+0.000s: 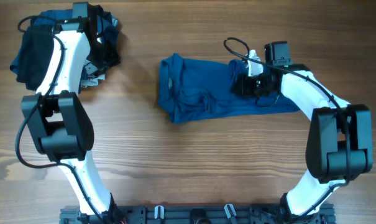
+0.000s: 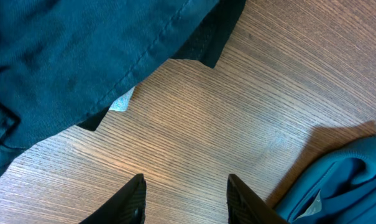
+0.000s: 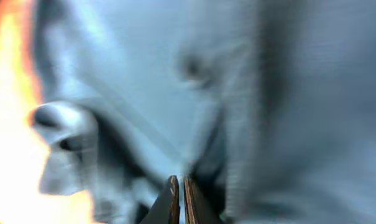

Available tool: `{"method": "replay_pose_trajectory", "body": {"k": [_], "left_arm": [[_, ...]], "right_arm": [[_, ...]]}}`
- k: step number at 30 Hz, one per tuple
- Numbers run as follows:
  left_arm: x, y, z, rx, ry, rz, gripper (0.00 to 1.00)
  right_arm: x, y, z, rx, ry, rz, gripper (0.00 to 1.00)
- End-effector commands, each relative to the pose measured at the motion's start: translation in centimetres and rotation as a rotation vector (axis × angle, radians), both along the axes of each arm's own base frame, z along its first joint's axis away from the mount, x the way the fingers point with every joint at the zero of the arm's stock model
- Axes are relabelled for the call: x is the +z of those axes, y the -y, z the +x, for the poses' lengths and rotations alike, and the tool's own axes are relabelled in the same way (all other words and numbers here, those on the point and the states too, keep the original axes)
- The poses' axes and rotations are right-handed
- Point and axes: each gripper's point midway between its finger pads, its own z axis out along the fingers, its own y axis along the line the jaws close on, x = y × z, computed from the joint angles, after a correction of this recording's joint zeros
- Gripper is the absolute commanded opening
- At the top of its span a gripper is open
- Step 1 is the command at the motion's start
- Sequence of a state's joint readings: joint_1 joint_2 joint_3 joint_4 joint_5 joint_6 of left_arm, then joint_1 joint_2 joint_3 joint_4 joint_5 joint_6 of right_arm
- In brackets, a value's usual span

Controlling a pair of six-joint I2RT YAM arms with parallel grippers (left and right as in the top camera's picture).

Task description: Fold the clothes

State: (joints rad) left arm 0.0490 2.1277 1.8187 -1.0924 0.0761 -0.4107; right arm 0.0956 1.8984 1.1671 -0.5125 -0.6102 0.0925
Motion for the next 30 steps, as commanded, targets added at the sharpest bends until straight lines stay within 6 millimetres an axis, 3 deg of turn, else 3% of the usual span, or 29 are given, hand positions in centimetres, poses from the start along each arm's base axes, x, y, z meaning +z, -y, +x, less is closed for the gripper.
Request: {"method": "replay_pose_trajectory", "body": {"k": [1, 5, 7, 10, 12, 18, 22, 24, 27, 30], "left_arm": [[1.6, -0.1, 0.0, 0.016, 0.035, -0.01, 0.42], [1.6, -0.1, -0.1, 0.016, 0.032, -0.009, 0.42], [1.6, -0.1, 0.0, 0.016, 0.035, -0.009, 0.42], [1.6, -0.1, 0.0, 0.016, 0.035, -0.009, 0.42], [1.6, -0.1, 0.0, 0.016, 0.035, -0.009, 0.42], [1.6, -0.1, 0.0, 0.016, 0.035, -0.009, 0.42], [1.6, -0.1, 0.0, 0.016, 0.035, -0.009, 0.43], [1.6, -0.1, 0.0, 0.016, 0.035, -0.009, 0.43], [1.6, -0.1, 0.0, 0.016, 0.035, -0.009, 0.43], [1.6, -0.1, 0.0, 0.016, 0.035, -0.009, 0.43]], "right_arm": [[3.4, -2.9, -0.8, 0.106, 0.021, 0.238, 0.04], [7.8, -1.0, 1.2, 0.089, 0.183, 0.233, 0.04], [9.0, 1.7, 3.0, -0.001, 0.262, 0.131, 0.04], [7.6, 6.8, 5.1, -0.268, 0.228, -0.081, 0.04], [6.2, 8.1, 5.4, -0.338, 0.21, -0.14, 0.04], [1.7, 6.6, 6.7, -0.344, 0.164, -0.099, 0.04], [-1.1, 1.4, 7.3, -0.217, 0.15, 0.056, 0.04], [-2.0, 0.1, 7.1, -0.204, 0.129, 0.08, 0.04], [1.9, -3.5, 6.8, -0.013, 0.234, 0.271, 0.06], [5.4, -3.2, 7.1, 0.032, 0.288, 0.363, 0.07]]}}
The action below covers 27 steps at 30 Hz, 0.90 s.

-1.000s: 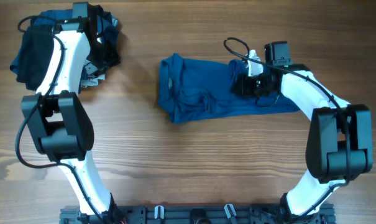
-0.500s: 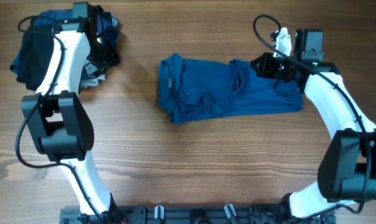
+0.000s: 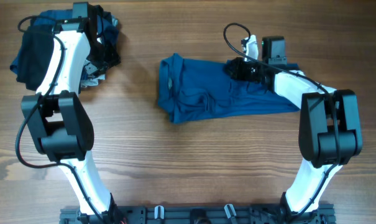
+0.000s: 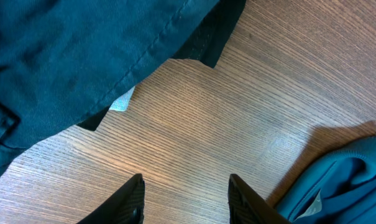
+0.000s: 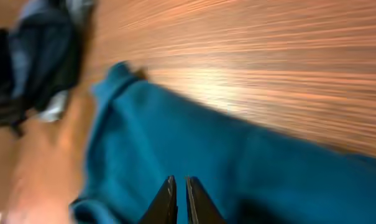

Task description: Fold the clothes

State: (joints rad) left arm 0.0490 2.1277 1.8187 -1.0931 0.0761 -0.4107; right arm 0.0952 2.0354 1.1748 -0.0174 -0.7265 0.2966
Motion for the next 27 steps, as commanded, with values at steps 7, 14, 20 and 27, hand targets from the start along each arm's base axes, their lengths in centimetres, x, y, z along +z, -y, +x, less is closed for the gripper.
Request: {"method": "replay_pose_trajectory", "body": {"k": [7, 14, 20, 27], "left_arm": [[1.6, -0.1, 0.0, 0.016, 0.037, -0.009, 0.43], [1.7, -0.1, 0.1, 0.016, 0.04, -0.009, 0.44], [1.6, -0.1, 0.1, 0.016, 0.038, -0.009, 0.44], [1.6, -0.1, 0.1, 0.016, 0.038, -0.008, 0.43]], "right_arm": [[5.9, 4.1, -4.3, 0.099, -0.04, 0.109, 0.04], [-1.0, 4.9, -7.3, 0.068, -0.164, -0.105, 0.04], [-7.3, 5.0, -10.7, 0.067, -0.286, -0.19, 0.04], [-0.7, 4.1, -8.5, 0.118, -0.173, -0.125, 0.05]]}}
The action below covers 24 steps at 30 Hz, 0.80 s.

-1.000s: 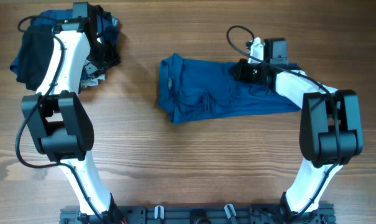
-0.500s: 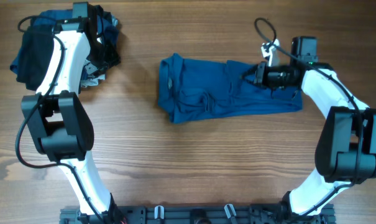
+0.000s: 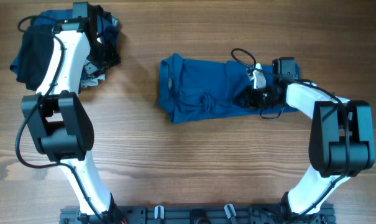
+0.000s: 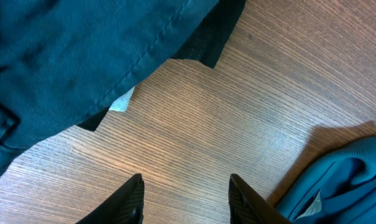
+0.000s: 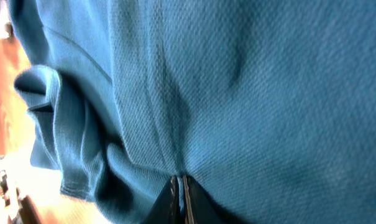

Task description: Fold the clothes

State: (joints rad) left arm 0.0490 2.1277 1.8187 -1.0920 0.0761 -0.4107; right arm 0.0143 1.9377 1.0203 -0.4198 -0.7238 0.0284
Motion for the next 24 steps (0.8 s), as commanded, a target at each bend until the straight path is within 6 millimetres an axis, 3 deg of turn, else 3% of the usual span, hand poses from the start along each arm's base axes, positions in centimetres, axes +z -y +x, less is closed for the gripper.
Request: {"method": "replay_pose_trajectory", "body": {"k": [1, 3, 4, 5, 6, 7, 8, 12, 16, 20, 24], "left_arm": [[1.6, -0.1, 0.0, 0.016, 0.036, -0.008, 0.43], [1.6, -0.1, 0.0, 0.016, 0.034, -0.009, 0.44], [1.6, -0.1, 0.0, 0.016, 0.033, -0.009, 0.44], [1.6, -0.1, -0.1, 0.016, 0.032, -0.009, 0.45], [1.5, -0.1, -0.1, 0.016, 0.032, -0.009, 0.46], [1.5, -0.1, -0.1, 0.016, 0.032, -0.009, 0.48], [1.5, -0.1, 0.0, 0.016, 0.033, -0.009, 0.49], [1.5, 0.1, 0.2, 0.012, 0.038, -0.009, 0.49], [1.5, 1.5, 0.3, -0.019, 0.043, -0.01, 0.5], [1.5, 3.2, 0.4, -0.056, 0.048, -0.01, 0.53], [1.5, 4.6, 0.4, -0.089, 0.052, -0.002, 0.53]], "right_arm": [[6.9, 0.7, 3.1, 0.021, 0.166, -0.024, 0.09], [12.3, 2.7, 4.7, -0.033, 0.263, -0.092, 0.22], [13.9, 3.9, 5.0, -0.061, 0.289, -0.133, 0.36], [15.7, 6.3, 5.2, -0.121, 0.31, -0.231, 0.49], [16.5, 8.2, 5.1, -0.167, 0.314, -0.306, 0.59], [16.8, 10.9, 4.7, -0.229, 0.305, -0.407, 0.79], [16.6, 14.9, 3.6, -0.299, 0.265, -0.549, 0.88], [14.4, 19.1, 2.1, -0.303, 0.187, -0.625, 0.87], [9.4, 21.2, 1.8, -0.248, 0.078, -0.631, 0.86], [4.4, 22.1, 2.2, -0.168, 0.009, -0.627, 0.82], [0.1, 20.5, 2.8, -0.069, 0.0, -0.523, 0.83]]}}
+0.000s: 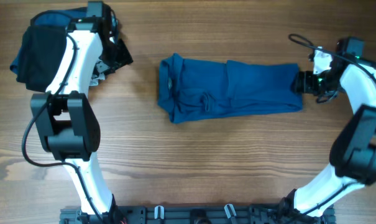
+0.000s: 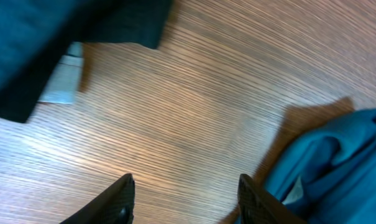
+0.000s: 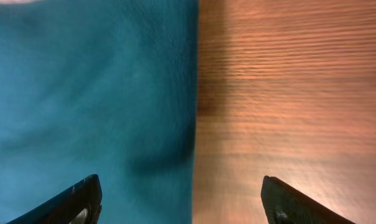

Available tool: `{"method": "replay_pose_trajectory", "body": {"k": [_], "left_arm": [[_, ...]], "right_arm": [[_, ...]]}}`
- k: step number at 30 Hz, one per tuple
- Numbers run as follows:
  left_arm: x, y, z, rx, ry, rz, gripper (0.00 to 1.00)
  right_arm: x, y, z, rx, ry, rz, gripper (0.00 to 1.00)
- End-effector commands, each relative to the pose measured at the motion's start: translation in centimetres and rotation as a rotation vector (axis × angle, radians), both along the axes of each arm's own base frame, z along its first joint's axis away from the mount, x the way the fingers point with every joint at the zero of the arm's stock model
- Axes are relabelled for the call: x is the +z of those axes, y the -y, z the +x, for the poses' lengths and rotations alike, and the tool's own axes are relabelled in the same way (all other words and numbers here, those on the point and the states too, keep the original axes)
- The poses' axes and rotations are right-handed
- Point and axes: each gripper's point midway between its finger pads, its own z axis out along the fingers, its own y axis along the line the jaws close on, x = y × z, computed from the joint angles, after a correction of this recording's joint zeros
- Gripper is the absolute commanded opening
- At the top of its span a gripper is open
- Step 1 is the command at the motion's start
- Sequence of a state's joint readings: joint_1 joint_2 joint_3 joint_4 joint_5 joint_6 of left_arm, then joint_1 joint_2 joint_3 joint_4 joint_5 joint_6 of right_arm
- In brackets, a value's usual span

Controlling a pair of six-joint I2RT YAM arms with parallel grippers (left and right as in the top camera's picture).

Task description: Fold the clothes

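Observation:
A blue shirt (image 1: 228, 88) lies folded into a long strip across the middle of the table, its collar end at the left. My right gripper (image 1: 301, 83) is open at the strip's right edge; the right wrist view has that edge (image 3: 191, 93) running between the wide-apart fingers (image 3: 82, 199). My left gripper (image 1: 124, 57) is open over bare wood between the pile and the shirt, whose collar end (image 2: 324, 162) shows at the right of the left wrist view.
A pile of dark clothes (image 1: 38, 50) sits at the far left corner of the table, partly under my left arm. Its dark edge and a white label (image 2: 60, 81) show in the left wrist view.
My right gripper was shut on the cloth near the shirt's middle right; now it is open at the right end. The shirt's right part lies flatter. My left gripper has shifted right, off the pile.
My right gripper was shut at the shirt's upper middle, then at its top edge, then pinching cloth lower on the right part. Now it is open at the right end and the strip lies smoother. My left gripper stayed open by the pile, then moved right.

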State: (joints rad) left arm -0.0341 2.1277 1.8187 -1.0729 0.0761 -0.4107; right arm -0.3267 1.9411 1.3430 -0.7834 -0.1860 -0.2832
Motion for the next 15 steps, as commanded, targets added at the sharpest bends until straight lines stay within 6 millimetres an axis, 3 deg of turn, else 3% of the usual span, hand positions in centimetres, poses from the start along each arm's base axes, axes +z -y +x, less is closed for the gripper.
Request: {"method": "replay_pose_trajectory", "body": {"k": [1, 3, 5, 7, 8, 9, 12, 15], "left_arm": [[1.4, 0.9, 0.0, -0.011, 0.035, 0.015, 0.54], [1.4, 1.0, 0.1, -0.016, 0.039, 0.037, 0.55], [1.5, 1.1, 0.2, -0.019, 0.046, 0.038, 0.56], [1.5, 1.2, 0.3, -0.02, 0.051, 0.038, 0.57], [1.5, 1.2, 0.4, -0.02, 0.052, 0.038, 0.57], [1.5, 1.2, 0.4, -0.019, 0.054, 0.038, 0.57], [1.5, 1.2, 0.6, -0.02, 0.062, 0.037, 0.57], [1.5, 1.2, 0.7, -0.03, 0.067, 0.039, 0.6]], "right_arm": [[-3.3, -1.6, -0.2, 0.103, -0.027, 0.096, 0.83], [-3.8, -2.6, -0.3, 0.144, -0.025, 0.145, 0.82], [-4.0, -2.6, -0.3, 0.147, -0.028, 0.15, 0.68], [-4.0, -2.6, -0.2, 0.148, -0.025, 0.148, 0.26], [-4.0, -2.6, -0.2, 0.147, -0.024, 0.149, 0.12], [-4.0, -2.6, -0.1, 0.145, -0.02, 0.147, 0.04], [-3.1, -1.8, 0.5, 0.117, 0.003, 0.134, 0.04], [-0.7, 1.6, 1.3, 0.027, 0.036, 0.048, 0.04]]}}
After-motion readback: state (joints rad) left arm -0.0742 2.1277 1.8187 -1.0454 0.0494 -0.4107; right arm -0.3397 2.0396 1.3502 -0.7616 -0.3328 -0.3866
